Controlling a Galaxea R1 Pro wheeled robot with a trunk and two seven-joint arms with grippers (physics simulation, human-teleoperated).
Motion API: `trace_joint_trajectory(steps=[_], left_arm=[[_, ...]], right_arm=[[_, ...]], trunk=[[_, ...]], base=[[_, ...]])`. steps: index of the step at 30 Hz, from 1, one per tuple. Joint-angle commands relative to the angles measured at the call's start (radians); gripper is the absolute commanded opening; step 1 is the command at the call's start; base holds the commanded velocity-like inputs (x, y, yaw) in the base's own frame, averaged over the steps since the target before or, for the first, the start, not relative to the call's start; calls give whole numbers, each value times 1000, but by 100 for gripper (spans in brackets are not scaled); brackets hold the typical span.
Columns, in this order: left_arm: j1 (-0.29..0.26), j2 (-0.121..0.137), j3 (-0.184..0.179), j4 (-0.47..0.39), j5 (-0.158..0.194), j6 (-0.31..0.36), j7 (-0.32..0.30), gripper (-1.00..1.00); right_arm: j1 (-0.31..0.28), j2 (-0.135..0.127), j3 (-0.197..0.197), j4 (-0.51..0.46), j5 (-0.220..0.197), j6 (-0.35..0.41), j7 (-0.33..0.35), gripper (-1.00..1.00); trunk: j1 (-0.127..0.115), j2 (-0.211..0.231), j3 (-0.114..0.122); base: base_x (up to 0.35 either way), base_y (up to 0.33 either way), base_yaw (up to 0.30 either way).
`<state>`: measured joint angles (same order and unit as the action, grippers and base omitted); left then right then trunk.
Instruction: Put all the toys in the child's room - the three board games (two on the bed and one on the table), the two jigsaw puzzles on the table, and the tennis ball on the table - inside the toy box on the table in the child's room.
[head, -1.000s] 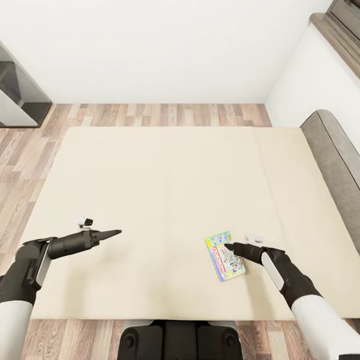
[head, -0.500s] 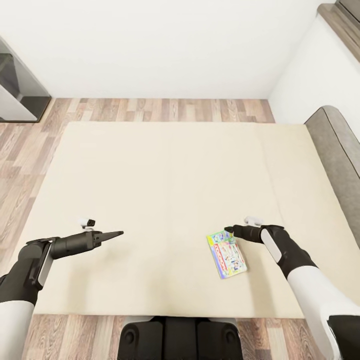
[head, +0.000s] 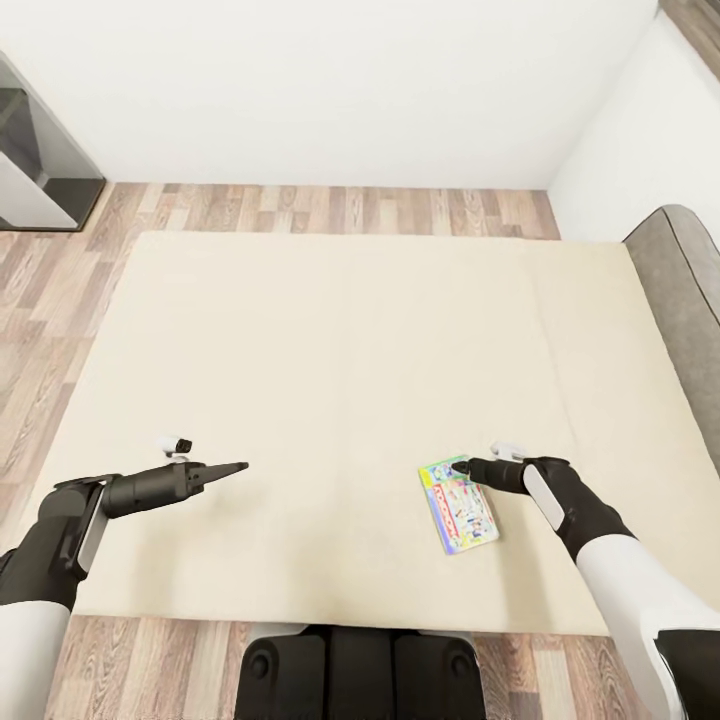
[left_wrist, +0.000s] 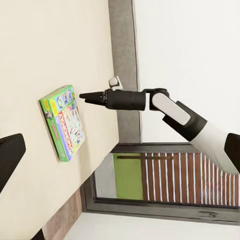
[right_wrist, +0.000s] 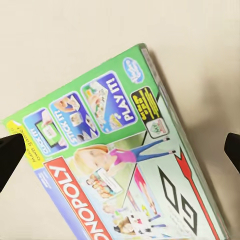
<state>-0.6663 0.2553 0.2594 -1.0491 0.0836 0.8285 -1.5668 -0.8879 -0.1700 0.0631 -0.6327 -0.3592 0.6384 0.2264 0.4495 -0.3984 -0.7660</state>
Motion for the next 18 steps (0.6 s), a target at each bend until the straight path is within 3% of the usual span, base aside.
trace_joint_trajectory(steps=[1,10,13,18], left_arm=[[-1,-1,0,0,-1,11,-4,100],[-1,-7,-7,-9,0,14,-4,100],[-5,-26,-27,-11,0,23,-4,100],[-16,-56,-65,-36,-1,99,-4,100]], right_arm=[[0,-1,4,1,1,3,2,100],[3,-2,5,4,2,2,4,100],[8,-4,5,4,0,2,5,100],[23,-15,4,3,-6,1,5,100]], trunk=[[0,-2,-3],[0,-2,-17],[0,-2,-22],[0,-2,-27]], base=[[0,0,64],[0,0,64],[0,0,64],[0,0,40]])
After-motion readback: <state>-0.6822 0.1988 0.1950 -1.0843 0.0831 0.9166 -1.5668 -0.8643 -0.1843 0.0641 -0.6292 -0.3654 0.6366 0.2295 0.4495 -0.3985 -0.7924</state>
